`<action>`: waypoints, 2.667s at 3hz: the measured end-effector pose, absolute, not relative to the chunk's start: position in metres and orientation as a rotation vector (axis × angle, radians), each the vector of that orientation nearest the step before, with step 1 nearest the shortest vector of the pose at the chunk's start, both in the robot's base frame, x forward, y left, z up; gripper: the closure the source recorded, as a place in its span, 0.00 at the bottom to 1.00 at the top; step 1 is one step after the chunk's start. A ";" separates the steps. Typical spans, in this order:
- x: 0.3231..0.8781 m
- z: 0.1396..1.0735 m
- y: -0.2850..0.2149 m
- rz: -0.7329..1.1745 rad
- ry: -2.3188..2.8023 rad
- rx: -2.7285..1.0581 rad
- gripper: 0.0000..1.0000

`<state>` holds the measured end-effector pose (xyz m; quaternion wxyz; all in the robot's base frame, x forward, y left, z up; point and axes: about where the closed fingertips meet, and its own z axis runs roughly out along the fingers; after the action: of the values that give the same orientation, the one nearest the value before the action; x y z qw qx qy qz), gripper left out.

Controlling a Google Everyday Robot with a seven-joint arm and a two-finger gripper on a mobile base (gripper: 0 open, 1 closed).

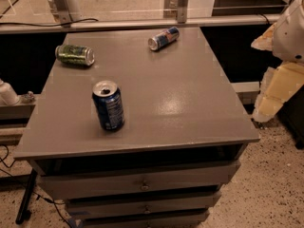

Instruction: Place green can upright

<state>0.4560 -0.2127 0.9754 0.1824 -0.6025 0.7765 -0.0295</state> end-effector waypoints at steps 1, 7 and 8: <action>0.493 0.966 -0.207 -0.058 2.122 -1.735 0.00; 0.683 0.992 -0.095 0.102 1.952 -1.525 0.00; 0.702 0.979 -0.055 0.229 1.901 -1.451 0.00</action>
Offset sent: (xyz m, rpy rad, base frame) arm 0.1567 0.0143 -0.0089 0.1573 -0.0604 0.1349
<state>0.7018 -0.0550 0.9790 0.3611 -0.5632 0.7379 0.0887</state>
